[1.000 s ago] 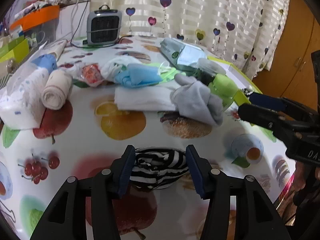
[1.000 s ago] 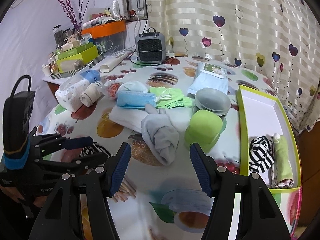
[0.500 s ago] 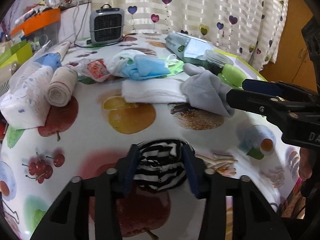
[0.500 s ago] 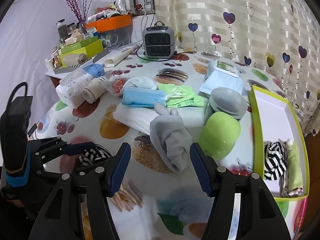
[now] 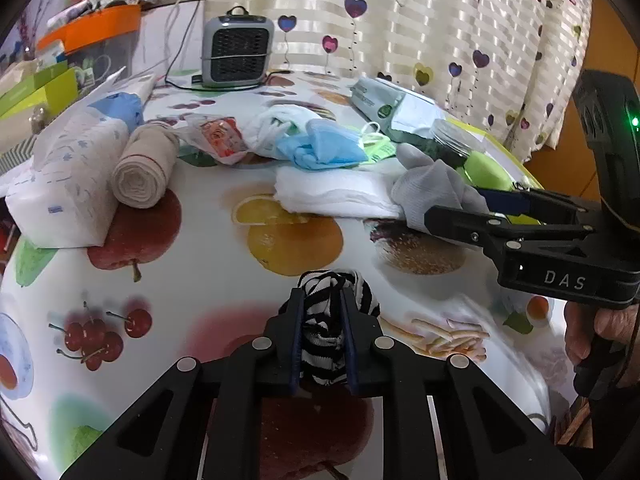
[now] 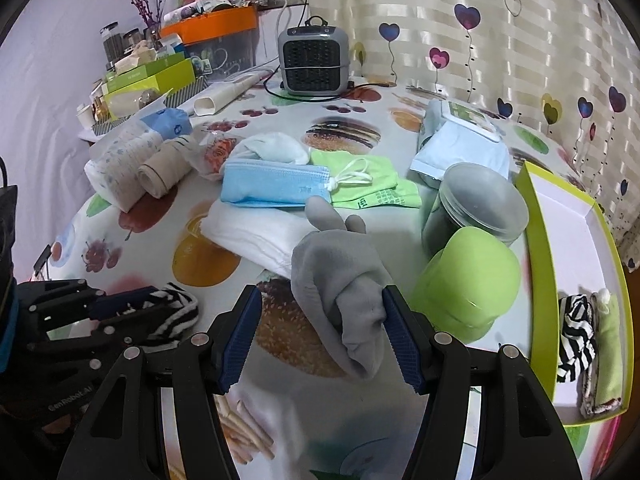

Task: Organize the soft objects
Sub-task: 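Close the right tool on the grey sock and lift it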

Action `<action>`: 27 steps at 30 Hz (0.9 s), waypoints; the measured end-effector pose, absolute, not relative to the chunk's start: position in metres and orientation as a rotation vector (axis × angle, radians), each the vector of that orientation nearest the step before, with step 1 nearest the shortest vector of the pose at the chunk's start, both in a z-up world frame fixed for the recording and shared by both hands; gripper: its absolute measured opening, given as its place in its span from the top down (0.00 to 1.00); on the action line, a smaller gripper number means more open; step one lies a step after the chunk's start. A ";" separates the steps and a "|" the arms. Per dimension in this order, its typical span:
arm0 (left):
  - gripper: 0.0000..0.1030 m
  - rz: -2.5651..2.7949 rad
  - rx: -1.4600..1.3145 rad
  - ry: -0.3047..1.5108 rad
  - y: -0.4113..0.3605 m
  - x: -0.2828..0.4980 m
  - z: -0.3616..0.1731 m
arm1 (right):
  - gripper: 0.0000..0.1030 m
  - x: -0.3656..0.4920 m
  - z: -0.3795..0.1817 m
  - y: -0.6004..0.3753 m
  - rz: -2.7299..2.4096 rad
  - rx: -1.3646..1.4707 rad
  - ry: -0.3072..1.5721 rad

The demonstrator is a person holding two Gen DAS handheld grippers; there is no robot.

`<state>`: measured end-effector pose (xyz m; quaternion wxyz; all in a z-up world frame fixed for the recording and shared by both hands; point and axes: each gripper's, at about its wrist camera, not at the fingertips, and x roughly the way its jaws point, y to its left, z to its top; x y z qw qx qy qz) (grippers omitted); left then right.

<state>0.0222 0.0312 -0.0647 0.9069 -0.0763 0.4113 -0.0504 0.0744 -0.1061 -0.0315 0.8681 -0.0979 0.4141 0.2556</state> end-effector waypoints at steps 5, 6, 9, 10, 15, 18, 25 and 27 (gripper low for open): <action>0.85 -0.089 -0.170 0.838 0.036 0.023 -0.062 | 0.73 0.074 -0.031 -0.107 0.536 -0.197 0.860; 0.85 -0.085 -0.174 0.836 0.037 0.023 -0.061 | 0.75 0.073 -0.030 -0.107 0.539 -0.192 0.856; 0.85 -0.075 -0.181 0.828 0.038 0.022 -0.058 | 0.76 0.069 -0.024 -0.109 0.548 -0.181 0.838; 0.85 -0.072 -0.184 0.822 0.039 0.022 -0.056 | 0.76 0.067 -0.021 -0.110 0.551 -0.177 0.829; 0.85 -0.051 -0.189 0.784 0.041 0.019 -0.042 | 0.76 0.058 -0.007 -0.115 0.562 -0.146 0.791; 0.85 -0.043 -0.196 0.766 0.041 0.017 -0.034 | 0.76 0.051 0.002 -0.120 0.566 -0.119 0.768; 0.85 -0.036 -0.212 0.758 0.039 0.013 -0.025 | 0.76 0.037 0.015 -0.127 0.564 -0.104 0.733; 0.85 -0.036 -0.212 0.751 0.037 0.012 -0.022 | 0.76 0.034 0.018 -0.129 0.562 -0.101 0.727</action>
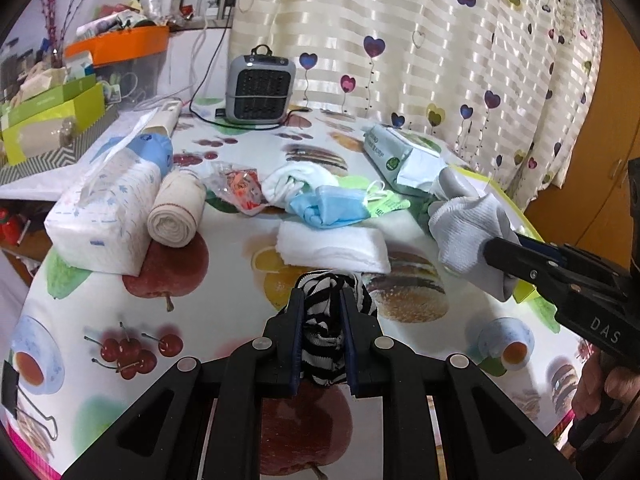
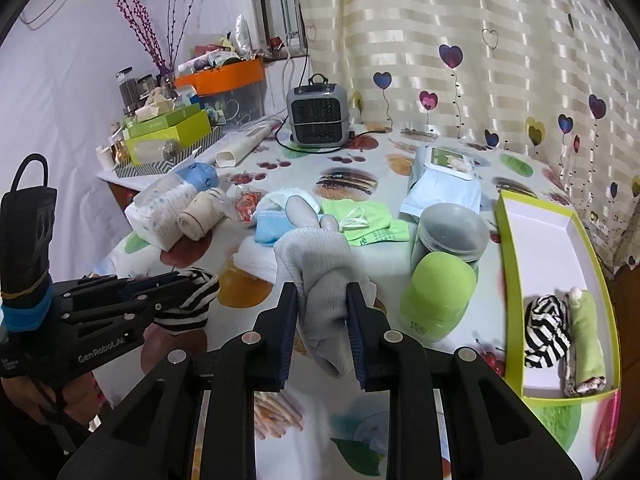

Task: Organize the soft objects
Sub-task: 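Close the right tool on the grey sock and lift it, then carry the grey sock and striped cloth in both tools toward the white box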

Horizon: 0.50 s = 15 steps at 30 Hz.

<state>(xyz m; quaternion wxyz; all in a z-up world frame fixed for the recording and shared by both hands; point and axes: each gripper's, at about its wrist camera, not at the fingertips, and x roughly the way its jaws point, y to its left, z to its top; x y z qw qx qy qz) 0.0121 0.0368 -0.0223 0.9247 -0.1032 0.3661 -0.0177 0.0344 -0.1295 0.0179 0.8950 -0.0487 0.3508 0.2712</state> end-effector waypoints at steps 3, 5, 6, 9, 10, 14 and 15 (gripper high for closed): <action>0.85 -0.041 -0.209 0.739 0.034 0.011 -0.017 | 0.76 0.031 0.021 -0.133 0.560 -0.093 0.713; 0.85 -0.044 -0.209 0.731 0.032 0.011 -0.013 | 0.76 0.029 0.024 -0.135 0.556 -0.084 0.703; 0.85 -0.045 -0.210 0.729 0.031 0.011 -0.012 | 0.76 0.029 0.024 -0.136 0.556 -0.083 0.701; 0.85 -0.052 -0.212 0.722 0.029 0.011 -0.009 | 0.76 0.028 0.026 -0.139 0.554 -0.078 0.693; 0.85 -0.057 -0.216 0.720 0.028 0.012 -0.008 | 0.76 0.028 0.027 -0.140 0.554 -0.078 0.692; 0.85 -0.063 -0.218 0.717 0.025 0.015 -0.005 | 0.76 0.028 0.029 -0.143 0.550 -0.071 0.685; 0.85 -0.065 -0.218 0.716 0.025 0.016 -0.005 | 0.76 0.028 0.029 -0.144 0.549 -0.070 0.684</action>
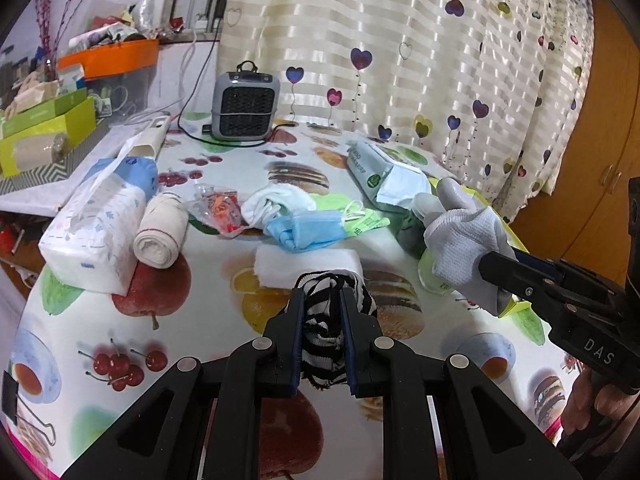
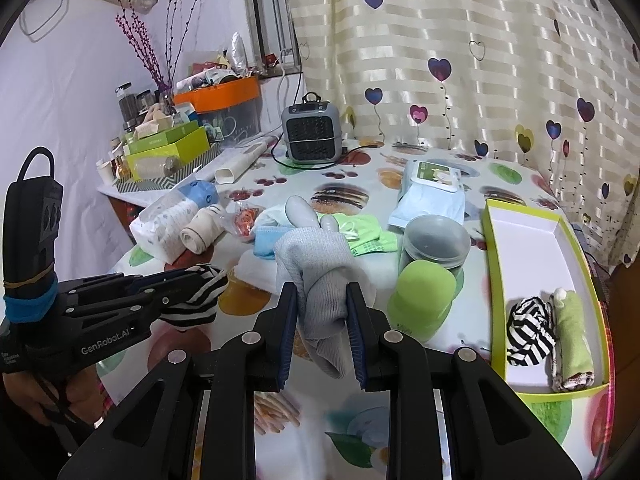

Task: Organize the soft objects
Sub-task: 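Carry the grey sock and striped cloth in both tools toward the white box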

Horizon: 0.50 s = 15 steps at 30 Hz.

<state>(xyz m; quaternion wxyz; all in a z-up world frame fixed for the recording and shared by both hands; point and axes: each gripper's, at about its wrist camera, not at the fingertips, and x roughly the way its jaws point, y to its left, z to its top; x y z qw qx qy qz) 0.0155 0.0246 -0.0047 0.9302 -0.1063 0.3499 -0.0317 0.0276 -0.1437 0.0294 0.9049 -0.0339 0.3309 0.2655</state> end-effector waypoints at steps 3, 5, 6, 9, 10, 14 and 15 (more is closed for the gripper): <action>0.85 -0.069 -0.214 0.713 0.022 0.017 -0.003 | 0.76 0.028 0.031 -0.147 0.546 -0.064 0.679; 0.85 -0.074 -0.212 0.712 0.020 0.019 -0.002 | 0.76 0.027 0.032 -0.148 0.544 -0.062 0.675; 0.85 -0.076 -0.209 0.711 0.019 0.019 -0.002 | 0.76 0.027 0.032 -0.149 0.544 -0.061 0.674; 0.85 -0.081 -0.207 0.710 0.016 0.022 0.000 | 0.76 0.027 0.032 -0.152 0.540 -0.057 0.670; 0.85 -0.083 -0.207 0.709 0.016 0.022 0.000 | 0.76 0.027 0.033 -0.152 0.539 -0.056 0.669; 0.85 -0.091 -0.202 0.709 0.011 0.025 0.001 | 0.76 0.028 0.033 -0.156 0.532 -0.051 0.667; 0.85 -0.092 -0.201 0.709 0.010 0.025 0.001 | 0.76 0.028 0.034 -0.157 0.531 -0.050 0.666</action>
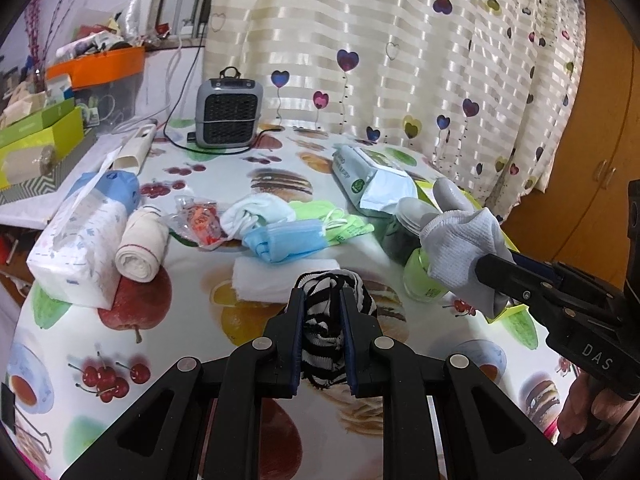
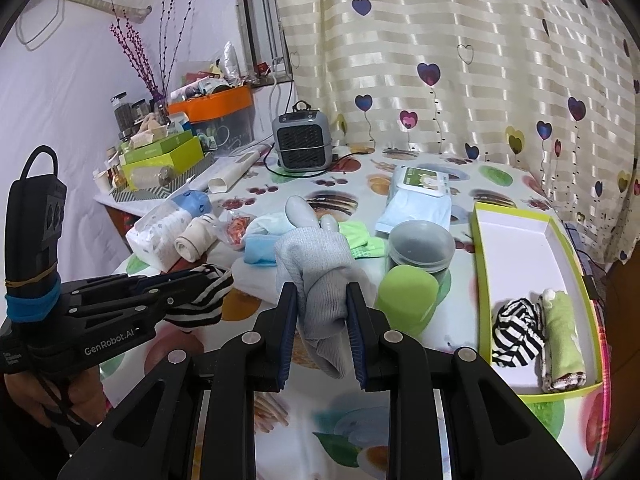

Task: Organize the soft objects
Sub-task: 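Carry the grey sock and striped cloth in both tools toward the white box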

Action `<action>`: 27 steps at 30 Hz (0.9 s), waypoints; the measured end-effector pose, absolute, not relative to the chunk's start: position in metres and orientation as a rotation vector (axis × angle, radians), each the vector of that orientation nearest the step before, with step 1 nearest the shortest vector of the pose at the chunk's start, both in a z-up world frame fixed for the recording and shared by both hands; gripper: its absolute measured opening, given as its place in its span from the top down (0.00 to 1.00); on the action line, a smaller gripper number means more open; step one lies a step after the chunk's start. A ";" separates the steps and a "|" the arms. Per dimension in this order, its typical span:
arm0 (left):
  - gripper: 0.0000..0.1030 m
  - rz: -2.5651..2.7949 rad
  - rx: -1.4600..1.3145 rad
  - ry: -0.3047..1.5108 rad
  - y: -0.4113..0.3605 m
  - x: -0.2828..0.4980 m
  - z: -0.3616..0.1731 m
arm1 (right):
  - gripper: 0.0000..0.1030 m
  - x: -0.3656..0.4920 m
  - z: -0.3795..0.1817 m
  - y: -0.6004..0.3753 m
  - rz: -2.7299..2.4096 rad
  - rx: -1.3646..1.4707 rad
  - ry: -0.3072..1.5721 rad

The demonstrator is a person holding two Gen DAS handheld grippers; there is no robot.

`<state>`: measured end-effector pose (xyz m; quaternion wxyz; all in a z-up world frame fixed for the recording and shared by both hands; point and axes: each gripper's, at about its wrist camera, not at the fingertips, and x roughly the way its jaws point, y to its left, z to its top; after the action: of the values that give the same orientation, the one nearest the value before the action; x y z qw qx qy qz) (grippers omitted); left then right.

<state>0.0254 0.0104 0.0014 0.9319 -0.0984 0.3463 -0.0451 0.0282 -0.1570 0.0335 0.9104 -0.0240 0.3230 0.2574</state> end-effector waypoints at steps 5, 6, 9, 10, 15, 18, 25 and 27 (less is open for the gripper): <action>0.85 -0.102 -0.200 0.712 0.005 0.029 0.002 | 0.76 0.030 0.034 -0.163 0.522 -0.042 0.664; 0.85 -0.105 -0.198 0.712 0.003 0.030 0.003 | 0.76 0.030 0.034 -0.164 0.520 -0.040 0.664; 0.85 -0.116 -0.193 0.712 -0.001 0.032 0.004 | 0.76 0.031 0.035 -0.169 0.514 -0.033 0.660; 0.85 -0.120 -0.191 0.710 -0.003 0.033 0.005 | 0.76 0.032 0.035 -0.171 0.511 -0.031 0.659; 0.85 -0.145 -0.178 0.702 -0.015 0.038 0.009 | 0.76 0.035 0.035 -0.183 0.489 -0.015 0.656; 0.85 -0.161 -0.170 0.700 -0.022 0.042 0.011 | 0.76 0.036 0.036 -0.191 0.475 -0.009 0.651; 0.85 -0.217 -0.144 0.685 -0.050 0.053 0.020 | 0.76 0.041 0.044 -0.226 0.391 0.027 0.624; 0.85 -0.236 -0.138 0.681 -0.058 0.056 0.022 | 0.76 0.043 0.045 -0.238 0.362 0.037 0.620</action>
<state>0.0558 -0.0579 0.0221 0.9335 -0.0675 0.3328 -0.1154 0.0433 -0.2384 0.0450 0.9361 0.0182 0.3035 0.1769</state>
